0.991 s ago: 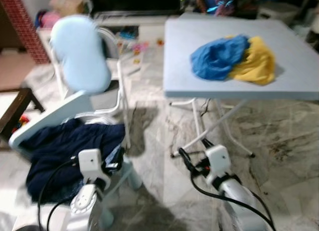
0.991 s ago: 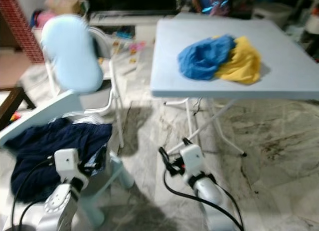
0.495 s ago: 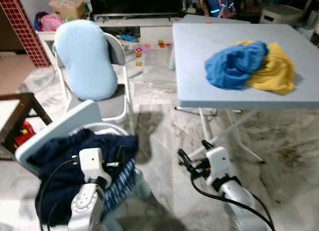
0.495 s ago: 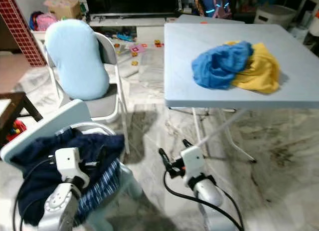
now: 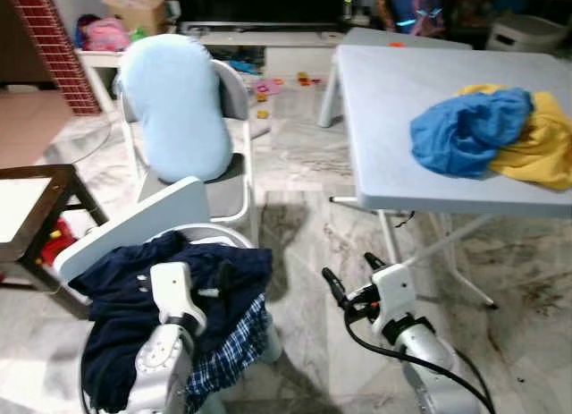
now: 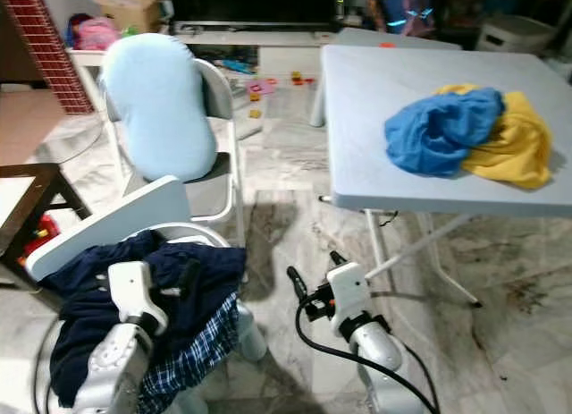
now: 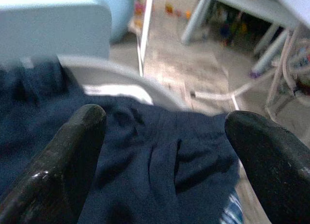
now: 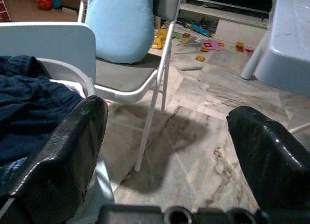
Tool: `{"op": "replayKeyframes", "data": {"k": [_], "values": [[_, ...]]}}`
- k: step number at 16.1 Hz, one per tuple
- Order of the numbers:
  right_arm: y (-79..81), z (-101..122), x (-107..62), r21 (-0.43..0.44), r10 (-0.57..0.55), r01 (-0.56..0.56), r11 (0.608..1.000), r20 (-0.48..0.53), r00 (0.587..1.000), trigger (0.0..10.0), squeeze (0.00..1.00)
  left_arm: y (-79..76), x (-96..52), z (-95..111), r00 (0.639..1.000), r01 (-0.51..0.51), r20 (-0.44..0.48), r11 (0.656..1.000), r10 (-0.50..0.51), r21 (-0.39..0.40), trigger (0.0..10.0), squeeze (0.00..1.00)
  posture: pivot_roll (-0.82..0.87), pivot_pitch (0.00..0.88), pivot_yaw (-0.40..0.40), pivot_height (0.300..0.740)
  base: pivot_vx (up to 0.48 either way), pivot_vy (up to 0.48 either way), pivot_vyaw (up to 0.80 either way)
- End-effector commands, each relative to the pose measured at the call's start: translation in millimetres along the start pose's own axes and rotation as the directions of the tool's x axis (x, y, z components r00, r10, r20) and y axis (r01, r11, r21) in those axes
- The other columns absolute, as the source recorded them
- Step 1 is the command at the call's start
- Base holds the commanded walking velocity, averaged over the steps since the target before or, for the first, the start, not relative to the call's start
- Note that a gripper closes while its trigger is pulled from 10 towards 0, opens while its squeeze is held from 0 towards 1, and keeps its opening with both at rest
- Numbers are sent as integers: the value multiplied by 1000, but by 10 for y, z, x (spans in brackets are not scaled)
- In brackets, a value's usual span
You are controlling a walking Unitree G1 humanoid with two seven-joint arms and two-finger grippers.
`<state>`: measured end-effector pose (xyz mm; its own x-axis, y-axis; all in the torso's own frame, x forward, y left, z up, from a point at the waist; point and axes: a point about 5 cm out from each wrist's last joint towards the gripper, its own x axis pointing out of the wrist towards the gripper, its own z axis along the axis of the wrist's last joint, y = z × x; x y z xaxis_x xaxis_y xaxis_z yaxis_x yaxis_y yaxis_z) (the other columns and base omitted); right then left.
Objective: Hang hanger
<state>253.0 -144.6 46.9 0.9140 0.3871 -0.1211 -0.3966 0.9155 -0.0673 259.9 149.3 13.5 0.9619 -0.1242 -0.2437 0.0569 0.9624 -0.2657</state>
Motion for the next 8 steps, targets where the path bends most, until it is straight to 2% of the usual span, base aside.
{"op": "replayKeyframes", "data": {"k": [1, 8], "values": [[-42, -7, -58, -2, -9, 9, 1000, -12, 1000, 10000, 0, -88, 38, -63, 998, 31, -48, 999, -31, -17, 10000, 0, -22, 71, -14, 740, 0, 0, 0], [-80, -25, -241, -40, -3, 1, 999, -49, 999, 10000, 0, -247, 294, 86, 996, 67, -58, 998, -66, 19, 10000, 0, -91, 115, -31, 740, 0, 0, 0]]}}
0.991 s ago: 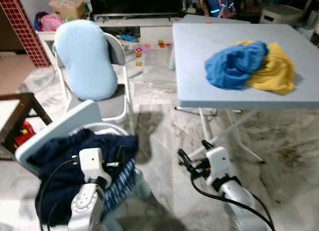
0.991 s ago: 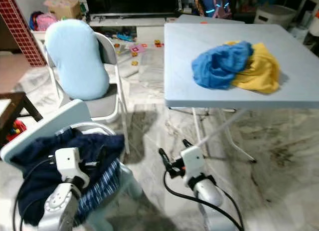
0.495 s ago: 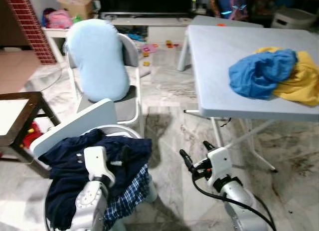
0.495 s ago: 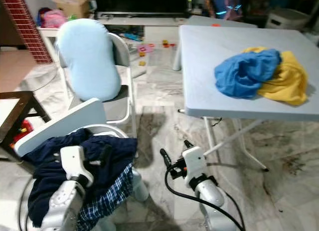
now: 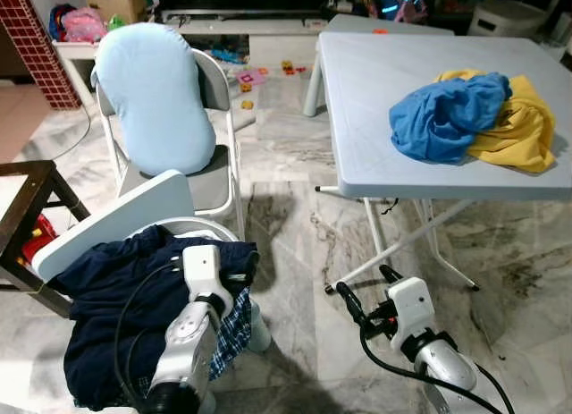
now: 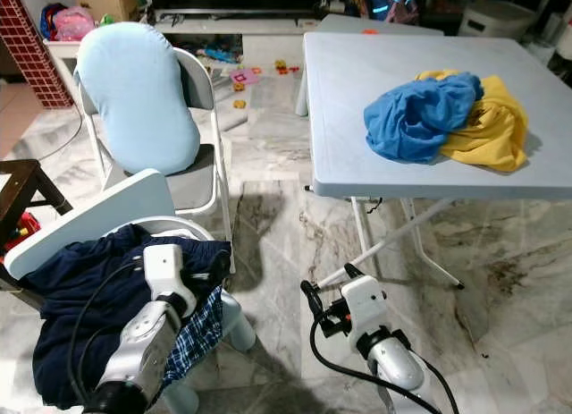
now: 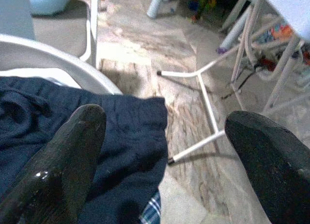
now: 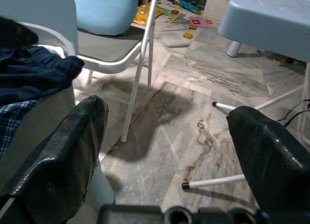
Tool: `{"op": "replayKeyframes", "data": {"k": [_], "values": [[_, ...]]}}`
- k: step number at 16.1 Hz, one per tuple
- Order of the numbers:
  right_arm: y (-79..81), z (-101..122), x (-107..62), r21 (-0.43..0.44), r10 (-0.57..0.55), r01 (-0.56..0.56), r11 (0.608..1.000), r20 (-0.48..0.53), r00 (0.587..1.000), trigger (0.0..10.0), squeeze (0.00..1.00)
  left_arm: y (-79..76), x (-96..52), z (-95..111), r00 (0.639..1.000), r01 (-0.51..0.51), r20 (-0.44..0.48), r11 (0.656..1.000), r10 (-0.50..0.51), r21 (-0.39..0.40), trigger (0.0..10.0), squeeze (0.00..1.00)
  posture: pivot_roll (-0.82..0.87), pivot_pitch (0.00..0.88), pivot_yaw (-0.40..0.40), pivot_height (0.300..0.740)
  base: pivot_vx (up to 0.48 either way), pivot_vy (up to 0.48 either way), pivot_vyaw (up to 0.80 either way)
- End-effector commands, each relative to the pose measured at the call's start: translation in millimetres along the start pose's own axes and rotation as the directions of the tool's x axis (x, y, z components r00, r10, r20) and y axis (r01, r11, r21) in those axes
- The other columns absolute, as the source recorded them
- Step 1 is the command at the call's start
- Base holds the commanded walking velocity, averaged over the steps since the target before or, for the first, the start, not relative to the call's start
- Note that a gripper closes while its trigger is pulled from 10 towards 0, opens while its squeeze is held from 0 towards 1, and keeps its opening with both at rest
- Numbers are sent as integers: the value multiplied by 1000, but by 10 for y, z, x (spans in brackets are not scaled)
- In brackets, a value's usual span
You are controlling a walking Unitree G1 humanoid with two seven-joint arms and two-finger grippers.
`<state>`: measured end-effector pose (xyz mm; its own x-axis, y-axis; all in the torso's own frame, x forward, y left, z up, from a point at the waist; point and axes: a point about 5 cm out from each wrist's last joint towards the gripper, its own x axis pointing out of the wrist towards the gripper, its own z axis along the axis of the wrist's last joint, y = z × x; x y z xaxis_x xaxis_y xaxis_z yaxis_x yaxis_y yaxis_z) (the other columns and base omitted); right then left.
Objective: Hang hanger
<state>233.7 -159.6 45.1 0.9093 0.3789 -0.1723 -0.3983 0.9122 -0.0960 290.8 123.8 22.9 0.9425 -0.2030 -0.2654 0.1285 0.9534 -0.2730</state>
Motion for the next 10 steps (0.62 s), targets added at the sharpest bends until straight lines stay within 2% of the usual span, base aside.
{"op": "replayKeyframes", "data": {"k": [1, 3, 7, 8, 9, 10], "values": [[-22, 37, -56, -19, -1, 1, 1000, -2, 1000, 10000, 0, -18, 58, -41, 998, -19, -54, 1000, 19, 7, 10000, 0, -120, 134, -35, 740, 0, 0, 0], [-13, 49, -160, -35, 3, -4, 999, -15, 1000, 10000, 0, -47, 132, -30, 996, -48, -75, 999, 48, 1, 10000, 0, -156, 160, -38, 740, 0, 0, 0], [4, 7, -438, -61, 9, -13, 998, -71, 997, 10000, 0, 33, 235, 75, 983, -162, -87, 987, 159, -21, 10000, 0, -231, 206, -48, 740, 0, 0, 0], [12, 7, -482, -68, 16, -22, 997, -83, 996, 10000, 0, 74, 255, 96, 977, -191, -101, 981, 188, -28, 7725, 0, -246, 209, -49, 740, 0, 0, 0], [16, 13, -510, -69, 18, -24, 997, -89, 996, 10000, 0, 114, 270, 117, 972, -212, -113, 976, 206, -44, 4275, 0, -251, 209, -48, 740, 0, 0, 0], [19, 15, -530, -66, 17, -23, 998, -94, 995, 10000, 0, 127, 276, 121, 970, -219, -119, 974, 211, -53, 1647, 0, -252, 208, -48, 740, 0, 0, 0]]}}
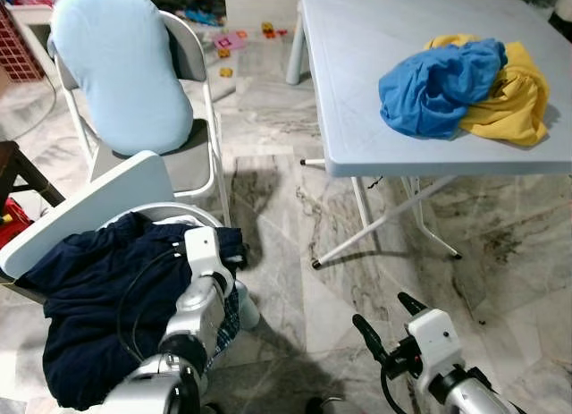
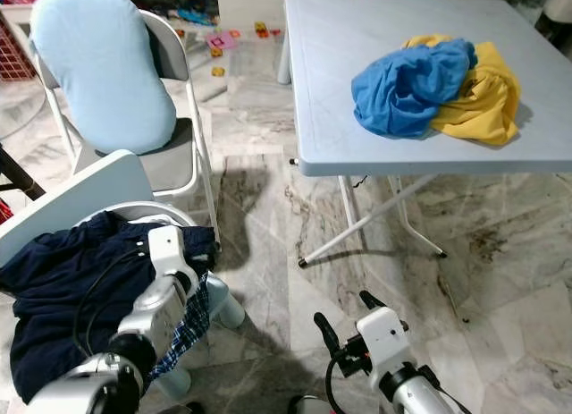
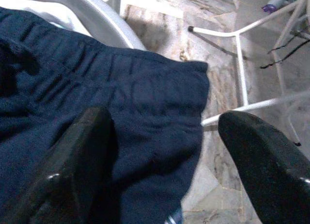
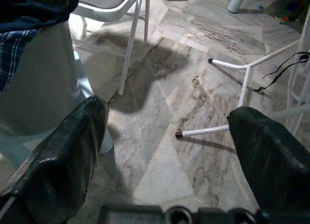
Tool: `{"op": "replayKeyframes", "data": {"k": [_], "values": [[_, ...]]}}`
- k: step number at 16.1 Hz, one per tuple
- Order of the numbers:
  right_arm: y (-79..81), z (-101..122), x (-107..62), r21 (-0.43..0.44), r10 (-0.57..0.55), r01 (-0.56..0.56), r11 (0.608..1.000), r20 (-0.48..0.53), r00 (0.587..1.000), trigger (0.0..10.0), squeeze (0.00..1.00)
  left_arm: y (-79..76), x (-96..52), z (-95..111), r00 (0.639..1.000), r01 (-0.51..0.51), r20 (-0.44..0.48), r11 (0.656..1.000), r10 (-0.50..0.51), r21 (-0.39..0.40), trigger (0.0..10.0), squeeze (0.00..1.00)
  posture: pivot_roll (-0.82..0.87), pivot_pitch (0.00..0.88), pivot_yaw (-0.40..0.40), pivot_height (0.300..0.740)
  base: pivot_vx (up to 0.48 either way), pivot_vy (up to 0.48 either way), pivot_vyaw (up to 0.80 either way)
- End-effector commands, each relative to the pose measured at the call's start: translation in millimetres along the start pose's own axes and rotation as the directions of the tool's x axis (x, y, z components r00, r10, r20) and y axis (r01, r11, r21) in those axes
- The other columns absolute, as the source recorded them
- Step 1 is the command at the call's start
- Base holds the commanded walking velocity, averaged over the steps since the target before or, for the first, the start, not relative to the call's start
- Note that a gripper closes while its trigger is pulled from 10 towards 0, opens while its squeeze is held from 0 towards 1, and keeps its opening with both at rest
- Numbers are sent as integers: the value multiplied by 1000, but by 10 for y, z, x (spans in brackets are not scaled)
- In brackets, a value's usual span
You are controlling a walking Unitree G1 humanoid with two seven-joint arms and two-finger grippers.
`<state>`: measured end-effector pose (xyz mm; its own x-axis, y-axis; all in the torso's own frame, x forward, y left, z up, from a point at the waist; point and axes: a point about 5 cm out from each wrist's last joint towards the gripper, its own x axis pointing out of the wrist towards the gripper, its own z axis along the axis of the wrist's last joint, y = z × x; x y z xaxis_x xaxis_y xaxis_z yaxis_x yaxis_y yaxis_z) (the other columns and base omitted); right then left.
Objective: Hang hanger
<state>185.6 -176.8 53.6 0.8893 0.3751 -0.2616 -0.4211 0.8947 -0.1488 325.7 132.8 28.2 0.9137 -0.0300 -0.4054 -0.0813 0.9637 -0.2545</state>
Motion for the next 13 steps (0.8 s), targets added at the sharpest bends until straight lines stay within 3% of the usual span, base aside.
{"op": "replayKeyframes", "data": {"k": [1, 5, 13], "values": [[4, 21, -35, -9, 3, -4, 1000, -9, 1000, 10000, 0, 56, -4, -54, 999, -36, -40, 999, 35, -10, 0, 0, -253, 205, -44, 740, 0, 0, 0], [135, 64, 1, 28, 94, -94, 995, -13, 995, 10000, 0, 176, -14, -101, 995, -49, -84, 998, 51, 30, 0, 0, -260, 191, -15, 740, 0, 0, 0], [171, 85, 23, 22, 83, -83, 996, -24, 996, 10000, 0, 330, -43, -109, 992, -97, -70, 990, 104, 98, 0, 0, -247, 182, -1, 740, 0, 0, 0]]}}
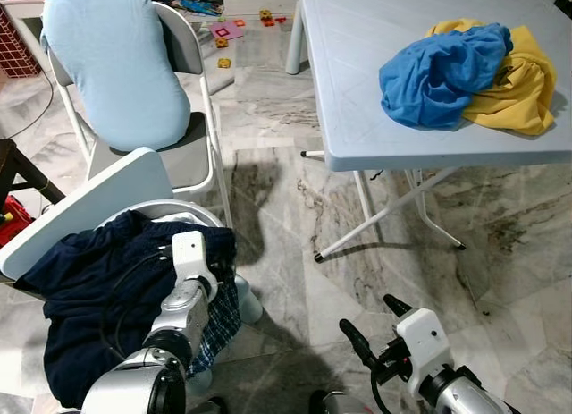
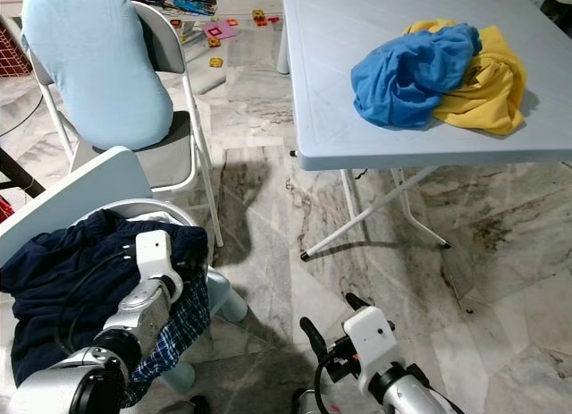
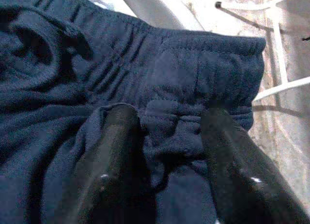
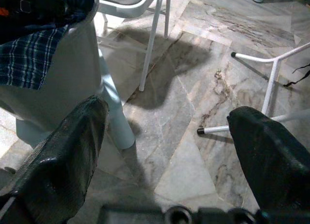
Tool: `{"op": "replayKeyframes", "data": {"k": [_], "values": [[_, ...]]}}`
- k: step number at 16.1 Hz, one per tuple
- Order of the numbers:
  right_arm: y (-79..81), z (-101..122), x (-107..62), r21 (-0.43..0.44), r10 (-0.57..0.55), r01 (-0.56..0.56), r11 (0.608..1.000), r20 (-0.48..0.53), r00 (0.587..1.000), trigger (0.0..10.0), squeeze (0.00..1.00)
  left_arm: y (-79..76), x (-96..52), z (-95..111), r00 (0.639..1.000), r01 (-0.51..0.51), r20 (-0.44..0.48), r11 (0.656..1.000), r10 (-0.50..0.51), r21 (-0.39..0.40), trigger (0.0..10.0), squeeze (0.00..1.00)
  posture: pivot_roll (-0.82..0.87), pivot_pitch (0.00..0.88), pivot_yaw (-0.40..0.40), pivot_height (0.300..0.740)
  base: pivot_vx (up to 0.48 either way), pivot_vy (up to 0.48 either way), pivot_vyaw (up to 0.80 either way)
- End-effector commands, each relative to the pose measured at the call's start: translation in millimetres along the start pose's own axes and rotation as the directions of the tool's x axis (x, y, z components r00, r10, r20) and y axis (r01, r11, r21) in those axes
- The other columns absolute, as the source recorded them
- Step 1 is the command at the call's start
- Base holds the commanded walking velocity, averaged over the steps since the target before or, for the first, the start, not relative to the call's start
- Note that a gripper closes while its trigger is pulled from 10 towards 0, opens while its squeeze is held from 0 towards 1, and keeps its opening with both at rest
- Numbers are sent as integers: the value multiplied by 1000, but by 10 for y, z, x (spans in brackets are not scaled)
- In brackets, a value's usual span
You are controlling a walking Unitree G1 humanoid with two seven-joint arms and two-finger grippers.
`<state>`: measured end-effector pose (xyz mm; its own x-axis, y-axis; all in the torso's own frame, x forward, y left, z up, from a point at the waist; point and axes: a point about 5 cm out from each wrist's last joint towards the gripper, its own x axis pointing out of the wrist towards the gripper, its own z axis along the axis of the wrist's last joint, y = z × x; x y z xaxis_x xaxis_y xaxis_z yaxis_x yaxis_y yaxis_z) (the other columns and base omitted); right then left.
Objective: Hang hanger
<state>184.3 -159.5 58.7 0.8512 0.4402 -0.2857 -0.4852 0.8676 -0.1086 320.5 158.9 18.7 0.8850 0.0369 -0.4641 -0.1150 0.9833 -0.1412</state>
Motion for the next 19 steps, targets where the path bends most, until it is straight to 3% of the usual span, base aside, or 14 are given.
{"op": "replayKeyframes", "data": {"k": [1, 11, 14, 16, 17, 19], "values": [[17, -4, -7, 0, 2, -2, 1000, -10, 1000, 10000, 0, 61, -18, -70, 999, -32, -19, 999, 32, 17, 0, 0, -244, 180, -1, 740, 0, 0, 0], [0, -20, 47, -3, 2, -2, 1000, -9, 1000, 10000, 0, 30, -44, -46, 997, -17, 73, 991, 7, 131, 0, 0, -222, 175, 0, 740, 0, 0, 0], [8, -9, 51, -2, 4, -4, 1000, -6, 1000, 10000, 0, 2, -77, -33, 989, 0, 142, 974, -33, 226, 0, 0, -206, 182, -1, 740, 0, 0, 0], [11, -6, 54, -1, 7, -7, 1000, -8, 1000, 10000, 0, 2, -139, -92, 980, 14, 189, 968, -63, 252, 0, 0, -202, 184, -4, 740, 0, 0, 0], [17, -15, 55, -2, 14, -14, 1000, -12, 1000, 10000, 0, 59, -265, -294, 977, 14, 200, 963, -69, 268, 0, 0, -185, 192, -14, 740, 0, 0, 0], [16, -20, 54, -2, 16, -17, 1000, -14, 1000, 10000, 0, 95, -325, -390, 979, 3, 195, 963, -58, 269, 0, 0, -179, 194, -17, 740, 0, 0, 0]]}}
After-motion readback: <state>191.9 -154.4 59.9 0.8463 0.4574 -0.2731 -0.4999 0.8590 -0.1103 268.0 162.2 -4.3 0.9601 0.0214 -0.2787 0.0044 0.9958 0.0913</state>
